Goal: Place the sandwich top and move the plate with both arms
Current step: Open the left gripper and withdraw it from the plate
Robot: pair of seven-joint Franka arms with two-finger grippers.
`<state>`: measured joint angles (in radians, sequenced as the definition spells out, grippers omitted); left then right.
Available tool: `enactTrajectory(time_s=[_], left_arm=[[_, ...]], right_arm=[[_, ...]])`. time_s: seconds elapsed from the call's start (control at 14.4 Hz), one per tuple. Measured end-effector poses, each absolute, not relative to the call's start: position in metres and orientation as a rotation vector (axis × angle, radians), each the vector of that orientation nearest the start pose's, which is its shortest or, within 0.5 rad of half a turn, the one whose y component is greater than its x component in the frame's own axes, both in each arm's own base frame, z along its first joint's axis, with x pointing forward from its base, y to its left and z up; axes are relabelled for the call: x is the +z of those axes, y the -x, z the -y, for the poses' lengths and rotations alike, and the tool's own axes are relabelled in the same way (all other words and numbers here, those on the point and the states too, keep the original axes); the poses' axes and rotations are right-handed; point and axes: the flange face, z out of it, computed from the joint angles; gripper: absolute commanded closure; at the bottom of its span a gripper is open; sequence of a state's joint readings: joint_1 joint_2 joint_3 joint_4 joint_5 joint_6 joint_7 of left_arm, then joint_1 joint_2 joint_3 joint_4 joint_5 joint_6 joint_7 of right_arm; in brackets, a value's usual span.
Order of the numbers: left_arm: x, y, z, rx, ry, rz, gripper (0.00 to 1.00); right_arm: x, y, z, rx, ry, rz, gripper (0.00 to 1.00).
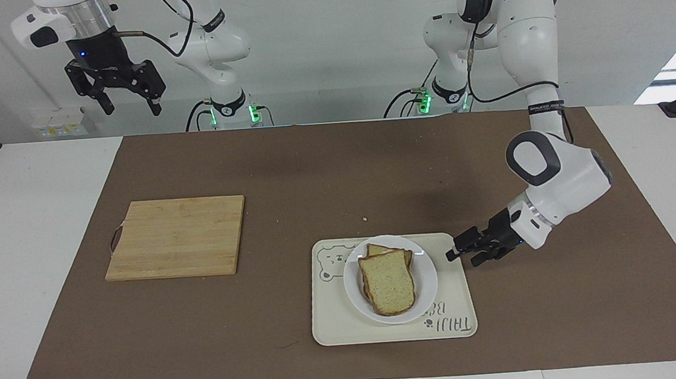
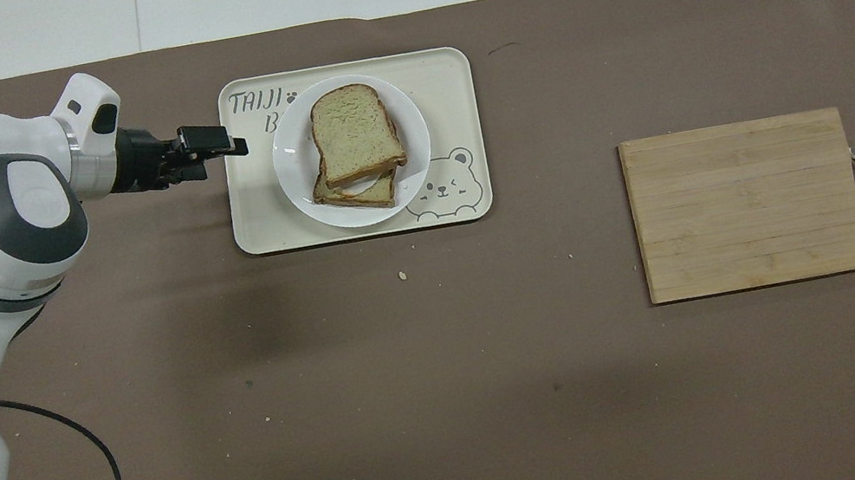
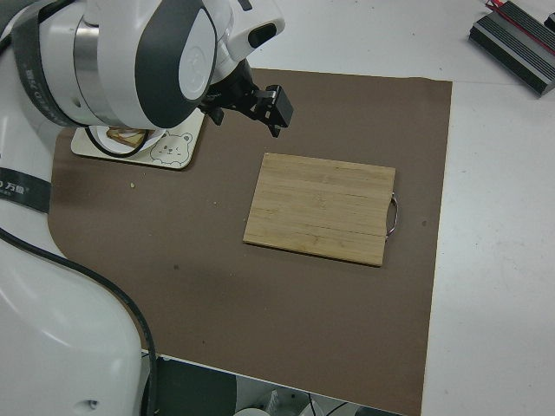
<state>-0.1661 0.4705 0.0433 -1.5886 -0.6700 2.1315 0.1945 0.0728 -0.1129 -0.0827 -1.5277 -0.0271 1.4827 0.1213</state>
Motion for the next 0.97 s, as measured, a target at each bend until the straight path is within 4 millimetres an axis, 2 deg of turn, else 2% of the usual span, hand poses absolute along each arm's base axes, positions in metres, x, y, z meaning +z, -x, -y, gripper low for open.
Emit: enactTrajectory(time_s=[0.35, 0.55, 0.83, 0.97], left_arm=[[0.443, -0.661, 0.096, 0.088, -2.915, 0.056, 0.00], [0.489, -0.644, 0.064, 0.091, -3.001, 0.063, 0.00], [0.554, -0.607, 0.013, 0.059, -3.038, 0.061, 0.00], [0.580, -0.588, 0.002, 0.049, -3.056, 0.073, 0.00]], right_arm=[[0.696, -0.508, 0.011, -0.108, 3.146, -0.212, 0.00], [0.696, -0.508, 0.011, -0.108, 3.146, -0.212, 0.00], [0.696, -0.508, 0.011, -0.108, 3.146, -0.212, 0.00], [0.696, -0.508, 0.011, -0.108, 3.146, -0.212, 0.00]])
